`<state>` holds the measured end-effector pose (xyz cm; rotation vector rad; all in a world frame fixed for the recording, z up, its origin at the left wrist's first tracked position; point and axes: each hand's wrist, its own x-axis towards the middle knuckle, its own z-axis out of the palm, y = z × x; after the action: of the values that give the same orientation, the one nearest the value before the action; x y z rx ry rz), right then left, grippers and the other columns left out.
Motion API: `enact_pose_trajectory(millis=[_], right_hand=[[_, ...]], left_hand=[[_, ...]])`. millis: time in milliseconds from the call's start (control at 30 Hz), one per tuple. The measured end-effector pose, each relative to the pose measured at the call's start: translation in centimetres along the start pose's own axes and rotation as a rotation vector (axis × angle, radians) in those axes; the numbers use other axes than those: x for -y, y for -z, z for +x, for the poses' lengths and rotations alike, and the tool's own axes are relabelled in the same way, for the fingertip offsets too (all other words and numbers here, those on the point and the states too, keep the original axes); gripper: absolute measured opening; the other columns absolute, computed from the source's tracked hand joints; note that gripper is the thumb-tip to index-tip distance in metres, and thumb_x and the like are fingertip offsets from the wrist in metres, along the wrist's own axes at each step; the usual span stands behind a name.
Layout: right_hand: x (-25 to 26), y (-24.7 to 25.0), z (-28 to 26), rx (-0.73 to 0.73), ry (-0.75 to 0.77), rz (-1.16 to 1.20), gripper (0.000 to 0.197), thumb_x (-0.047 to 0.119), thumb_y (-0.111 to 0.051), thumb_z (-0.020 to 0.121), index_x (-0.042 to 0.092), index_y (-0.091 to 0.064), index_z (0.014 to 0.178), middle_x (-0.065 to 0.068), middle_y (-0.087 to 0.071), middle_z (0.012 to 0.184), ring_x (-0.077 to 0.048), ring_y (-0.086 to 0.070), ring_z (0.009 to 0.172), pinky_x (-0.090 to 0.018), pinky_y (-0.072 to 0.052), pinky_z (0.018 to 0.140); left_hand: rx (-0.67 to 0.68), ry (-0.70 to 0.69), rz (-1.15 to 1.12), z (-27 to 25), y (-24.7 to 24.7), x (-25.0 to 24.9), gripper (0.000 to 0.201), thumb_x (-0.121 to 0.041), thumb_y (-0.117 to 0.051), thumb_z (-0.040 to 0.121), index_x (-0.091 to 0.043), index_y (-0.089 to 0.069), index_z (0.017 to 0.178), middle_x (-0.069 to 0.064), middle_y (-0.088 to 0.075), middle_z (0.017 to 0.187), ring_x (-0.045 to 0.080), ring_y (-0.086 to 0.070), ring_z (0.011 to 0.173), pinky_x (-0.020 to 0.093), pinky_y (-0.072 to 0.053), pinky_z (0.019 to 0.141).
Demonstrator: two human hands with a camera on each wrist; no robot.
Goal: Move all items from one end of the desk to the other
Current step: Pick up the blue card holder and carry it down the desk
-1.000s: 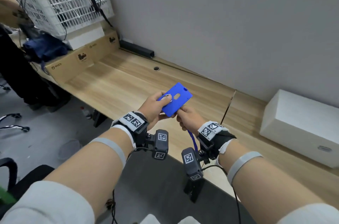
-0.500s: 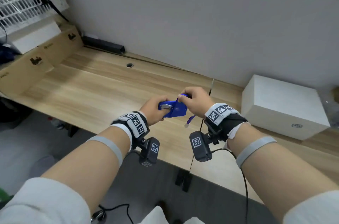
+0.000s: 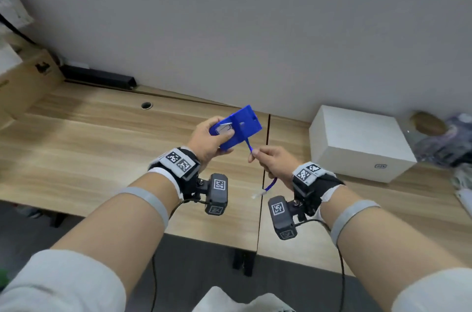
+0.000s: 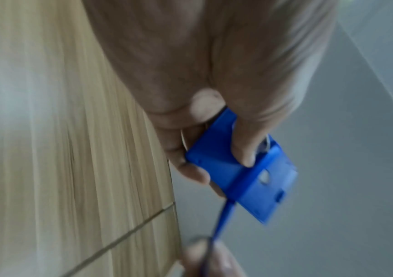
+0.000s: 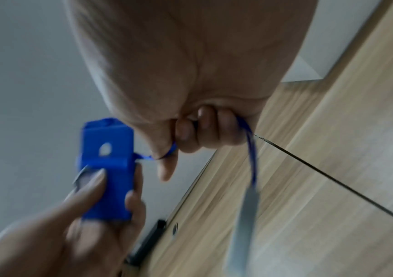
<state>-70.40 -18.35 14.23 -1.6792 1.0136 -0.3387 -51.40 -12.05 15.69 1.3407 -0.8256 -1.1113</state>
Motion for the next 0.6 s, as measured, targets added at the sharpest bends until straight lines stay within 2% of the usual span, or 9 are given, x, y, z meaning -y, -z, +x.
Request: enact_pose_trajectory(millis=[133, 200, 267, 300, 367, 500, 600], right_hand=[[2.0, 0.5, -1.0, 0.042, 0.053, -0.348, 0.033, 0.026, -0.044, 0.103, 0.015, -0.074, 0.099, 0.005, -0.029, 0.054, -0.007, -0.028, 0.039, -0.017, -0.027, 0.041], [3.4, 1.3, -1.4, 0.056, 0.096, -0.470, 0.032, 0.022, -0.045, 0.102, 0.012, -0.074, 0.099, 0.006, -0.032, 0.053, -0.007, -0.035, 0.038, -0.015, -0.033, 0.040], [4.5, 2.4, -1.3, -0.021, 0.148, -0.530, 0.030, 0.020, -0.047, 0.100, 0.012, -0.074, 0.089, 0.003, -0.043, 0.056, -0.006, -0.043, 0.044, -0.017, -0.036, 0.047], [4.8, 3.1, -1.1, -0.089, 0.160, -0.562, 0.031, 0.021, -0.048, 0.100, 0.015, -0.073, 0.083, 0.000, -0.051, 0.060, -0.006, -0.046, 0.051, -0.025, -0.039, 0.055], [4.6, 4.9, -0.6, -0.203, 0.143, -0.607, 0.034, 0.025, -0.049, 0.099, 0.017, -0.069, 0.073, -0.001, -0.058, 0.064, -0.017, -0.049, 0.060, -0.030, -0.037, 0.062], [3.7, 8.5, -2.0, -0.280, 0.126, -0.582, 0.032, 0.029, -0.052, 0.099, 0.012, -0.068, 0.076, 0.005, -0.046, 0.054, -0.012, -0.040, 0.050, -0.027, -0.031, 0.052], [1.5, 11.2, -3.3, -0.217, 0.083, -0.470, 0.034, 0.033, -0.053, 0.099, 0.013, -0.069, 0.077, 0.003, -0.044, 0.056, -0.016, -0.038, 0.053, -0.025, -0.031, 0.052]], left_hand=[[-0.102, -0.107, 0.275, 1.7, -1.9, 0.6, 0.010, -0.004, -0.060, 0.095, -0.014, -0.060, 0.095, 0.003, -0.061, 0.085, 0.017, -0.061, 0.078, 0.041, -0.059, 0.072], [-0.075, -0.218, 0.474, 2.5, -2.3, 1.1, 0.011, -0.001, -0.058, 0.092, -0.011, -0.058, 0.088, 0.002, -0.057, 0.076, 0.018, -0.053, 0.070, 0.040, -0.052, 0.067], [0.029, -0.292, 0.663, 3.0, -2.8, 1.6, 0.016, 0.001, -0.057, 0.089, -0.014, -0.056, 0.082, 0.000, -0.055, 0.070, 0.020, -0.047, 0.065, 0.032, -0.042, 0.064], [0.096, -0.315, 0.733, 3.1, -3.1, 1.7, 0.019, 0.000, -0.057, 0.088, -0.016, -0.056, 0.080, 0.001, -0.055, 0.070, 0.020, -0.047, 0.065, 0.030, -0.038, 0.062], [0.218, -0.353, 0.818, 3.0, -4.2, 1.4, 0.028, -0.001, -0.060, 0.087, -0.025, -0.053, 0.073, 0.001, -0.056, 0.070, 0.021, -0.047, 0.067, 0.029, -0.036, 0.062], [0.430, -0.342, 0.883, 3.0, -6.8, 0.0, 0.038, -0.002, -0.062, 0.088, -0.030, -0.049, 0.066, -0.007, -0.049, 0.064, 0.009, -0.043, 0.061, 0.024, -0.034, 0.061], [0.593, -0.200, 0.707, 3.1, -8.6, -0.6, 0.020, -0.005, -0.067, 0.090, -0.017, -0.059, 0.077, -0.002, -0.054, 0.073, 0.008, -0.053, 0.068, 0.025, -0.050, 0.069]])
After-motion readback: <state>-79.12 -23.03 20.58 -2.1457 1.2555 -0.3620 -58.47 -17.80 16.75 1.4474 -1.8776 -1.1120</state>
